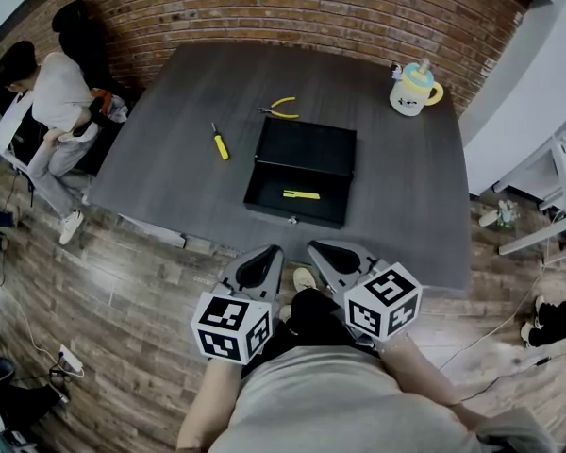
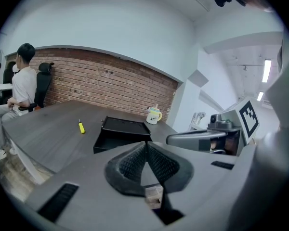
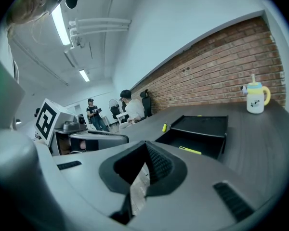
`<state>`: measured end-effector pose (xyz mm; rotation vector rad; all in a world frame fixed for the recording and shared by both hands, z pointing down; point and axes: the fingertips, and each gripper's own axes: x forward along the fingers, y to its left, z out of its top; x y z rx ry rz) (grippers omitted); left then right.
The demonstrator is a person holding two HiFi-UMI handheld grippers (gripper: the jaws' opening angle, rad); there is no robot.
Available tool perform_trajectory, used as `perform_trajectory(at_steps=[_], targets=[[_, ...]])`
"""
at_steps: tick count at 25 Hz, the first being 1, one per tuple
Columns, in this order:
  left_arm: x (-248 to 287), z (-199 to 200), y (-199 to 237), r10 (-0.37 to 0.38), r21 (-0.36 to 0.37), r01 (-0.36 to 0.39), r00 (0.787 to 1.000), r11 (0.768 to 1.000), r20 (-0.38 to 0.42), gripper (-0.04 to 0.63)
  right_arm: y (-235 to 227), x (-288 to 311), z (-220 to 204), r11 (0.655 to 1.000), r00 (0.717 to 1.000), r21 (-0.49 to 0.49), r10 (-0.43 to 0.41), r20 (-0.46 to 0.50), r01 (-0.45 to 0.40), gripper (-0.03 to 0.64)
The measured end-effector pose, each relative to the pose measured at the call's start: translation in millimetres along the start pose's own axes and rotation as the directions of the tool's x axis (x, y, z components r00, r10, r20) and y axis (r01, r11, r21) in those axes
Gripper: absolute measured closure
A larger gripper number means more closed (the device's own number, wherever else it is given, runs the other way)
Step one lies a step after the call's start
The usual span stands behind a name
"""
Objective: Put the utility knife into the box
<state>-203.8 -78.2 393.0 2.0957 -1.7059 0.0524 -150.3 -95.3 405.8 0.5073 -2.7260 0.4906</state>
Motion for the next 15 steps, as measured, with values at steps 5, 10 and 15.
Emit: perform_trajectory(at_steps=[5,10,15], targets=[[-4.1,-4.7,2.6,0.007,-0.014,-0.007,1.0,1.0,0.0,0.566,3.9,-2.0,-5.8,1.0,1.0,0.005,-0.004,-0.008,0.004,0.611],[-5.5,-7.0,2.9,0.002,-0.014,-0.002,1.0,1.0,-0.008,0.566,8.0,-4.4,-12.5,1.0,1.0,0.02,-0.006,-0.016,0.006,0.611],[-2.5,-9.0,3.3,-0.002,-0.013,0.002,1.0,1.0,-0.012,0.566,1.1,-4.4,-15.6,0.999,1.0,0.035,-0.012,-0.023,0.013,0.611]])
